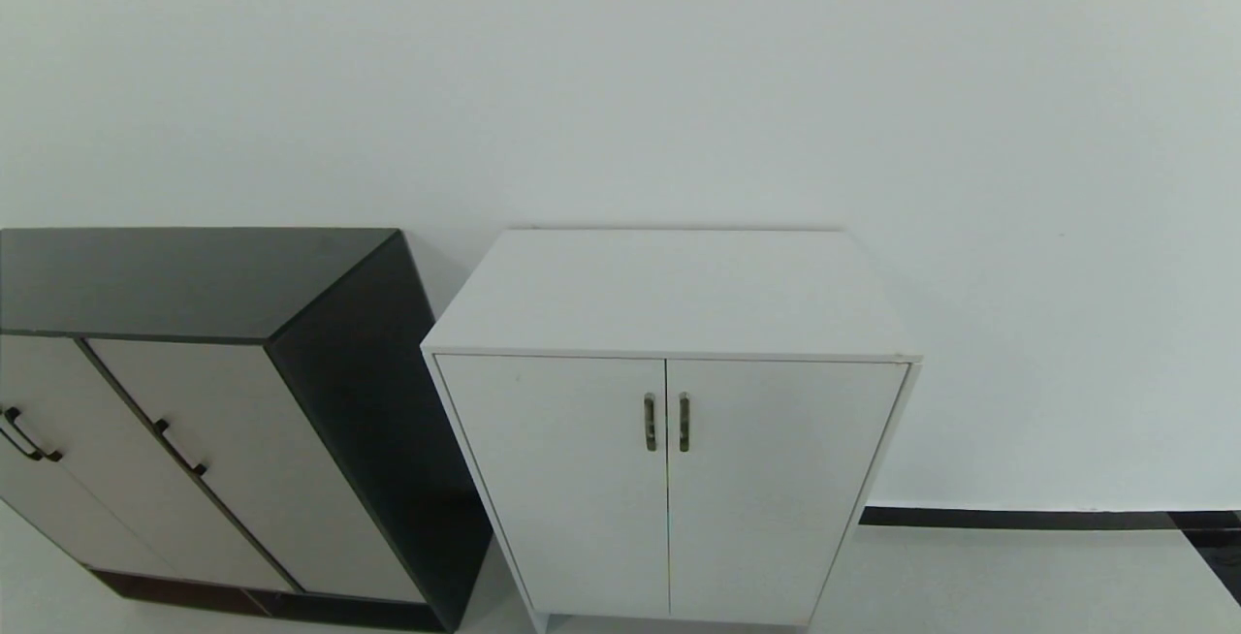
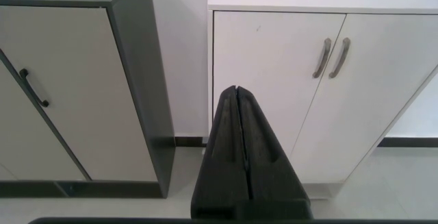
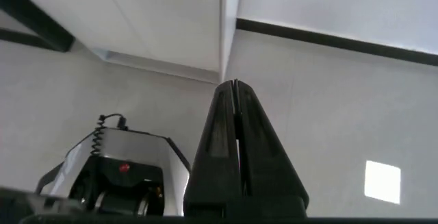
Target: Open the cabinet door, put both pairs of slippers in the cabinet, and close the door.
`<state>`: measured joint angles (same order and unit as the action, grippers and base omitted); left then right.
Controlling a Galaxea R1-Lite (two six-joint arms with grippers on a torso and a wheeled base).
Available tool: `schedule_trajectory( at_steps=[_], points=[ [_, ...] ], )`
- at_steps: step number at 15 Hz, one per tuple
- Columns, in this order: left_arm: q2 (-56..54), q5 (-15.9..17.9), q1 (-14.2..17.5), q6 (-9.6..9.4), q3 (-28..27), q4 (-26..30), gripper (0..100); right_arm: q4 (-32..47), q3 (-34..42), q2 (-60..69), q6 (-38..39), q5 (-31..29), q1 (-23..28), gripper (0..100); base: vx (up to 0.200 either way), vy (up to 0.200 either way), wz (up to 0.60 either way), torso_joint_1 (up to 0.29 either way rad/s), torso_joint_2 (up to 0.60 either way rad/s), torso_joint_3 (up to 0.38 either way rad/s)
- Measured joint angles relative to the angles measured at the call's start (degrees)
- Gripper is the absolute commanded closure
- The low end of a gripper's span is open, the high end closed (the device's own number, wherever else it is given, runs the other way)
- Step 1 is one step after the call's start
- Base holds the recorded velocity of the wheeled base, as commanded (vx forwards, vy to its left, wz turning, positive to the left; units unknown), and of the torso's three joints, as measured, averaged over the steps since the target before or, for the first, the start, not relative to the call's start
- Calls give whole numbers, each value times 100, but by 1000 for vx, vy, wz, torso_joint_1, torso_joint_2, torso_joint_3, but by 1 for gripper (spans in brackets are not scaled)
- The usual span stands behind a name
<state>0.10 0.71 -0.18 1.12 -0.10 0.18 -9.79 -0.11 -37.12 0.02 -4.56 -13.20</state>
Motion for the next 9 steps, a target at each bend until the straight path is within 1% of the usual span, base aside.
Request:
schedule_trajectory(
  at_steps=[2, 3, 5, 7, 9],
  points=[
    [0, 0, 0, 0, 0, 2, 100, 668, -20, 841, 0, 133, -7, 100, 0, 0, 0, 0, 0, 0],
    [0, -2, 0, -1, 0, -2, 100, 823, -20, 1147, 2, 174, -27, 100, 0, 0, 0, 0, 0, 0],
    [0, -2, 0, 0, 0, 0, 100, 840, -33, 1475, 11, 174, -145, 100, 0, 0, 0, 0, 0, 0],
    [0, 0, 0, 0, 0, 0, 100, 845, -35, 1697, 40, 65, -485, 100, 0, 0, 0, 0, 0, 0],
    [0, 0, 0, 0, 0, 0, 100, 856, -40, 1841, 35, -74, -686, 100, 0, 0, 0, 0, 0, 0]
  ],
)
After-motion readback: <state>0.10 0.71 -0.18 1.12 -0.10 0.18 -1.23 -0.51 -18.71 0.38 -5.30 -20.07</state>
